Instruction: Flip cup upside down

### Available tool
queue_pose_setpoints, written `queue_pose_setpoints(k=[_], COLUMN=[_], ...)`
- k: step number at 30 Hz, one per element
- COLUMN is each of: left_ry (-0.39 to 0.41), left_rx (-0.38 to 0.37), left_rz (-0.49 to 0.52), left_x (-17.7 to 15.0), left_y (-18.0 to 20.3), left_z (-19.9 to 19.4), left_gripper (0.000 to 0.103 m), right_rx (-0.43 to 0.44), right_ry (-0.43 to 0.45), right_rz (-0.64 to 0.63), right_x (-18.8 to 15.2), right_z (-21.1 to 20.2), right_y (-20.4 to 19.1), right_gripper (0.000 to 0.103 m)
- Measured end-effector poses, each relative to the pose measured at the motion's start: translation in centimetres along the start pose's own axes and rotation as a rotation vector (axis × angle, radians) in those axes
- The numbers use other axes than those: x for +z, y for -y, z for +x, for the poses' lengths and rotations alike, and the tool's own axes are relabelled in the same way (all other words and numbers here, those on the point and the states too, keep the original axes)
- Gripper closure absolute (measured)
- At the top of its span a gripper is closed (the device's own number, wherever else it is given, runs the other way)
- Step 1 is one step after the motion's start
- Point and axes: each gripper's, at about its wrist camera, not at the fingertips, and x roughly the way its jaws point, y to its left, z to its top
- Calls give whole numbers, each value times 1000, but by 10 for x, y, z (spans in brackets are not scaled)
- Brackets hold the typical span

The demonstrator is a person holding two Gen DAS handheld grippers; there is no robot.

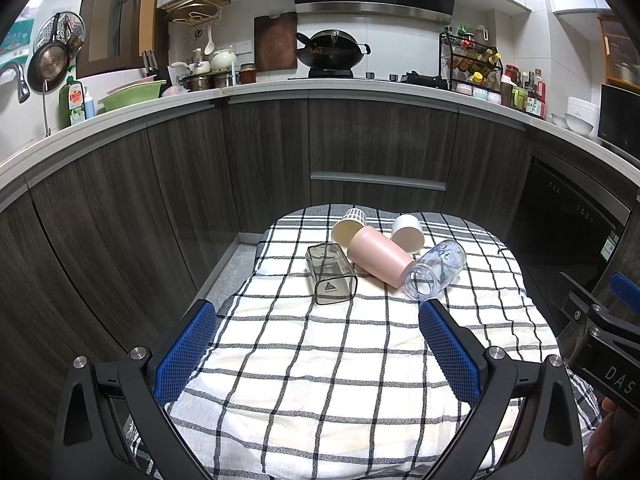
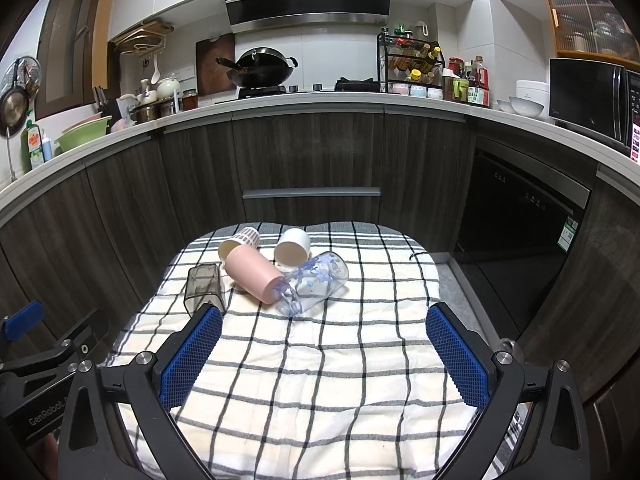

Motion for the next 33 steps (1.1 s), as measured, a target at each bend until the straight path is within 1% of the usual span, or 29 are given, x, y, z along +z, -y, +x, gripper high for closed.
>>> queue_pose_setpoints(k=[23,29,33], left_ry=[-8,-16,-29], left_rx=[-1,0,-3], left_rz=[-1,-4,-1], left_x=[-5,-12,-8], left_y=[-1,2,2], left_z=[2,9,11], left_gripper=[0,0,0], right_rx=[-2,-1,-1], right_ry=[-4,-10,-13], right_rz=[2,3,2], right_x=[0,-1,0], right_z=[1,2,1], right_y=[0,1,0], right_gripper=[1,1,1])
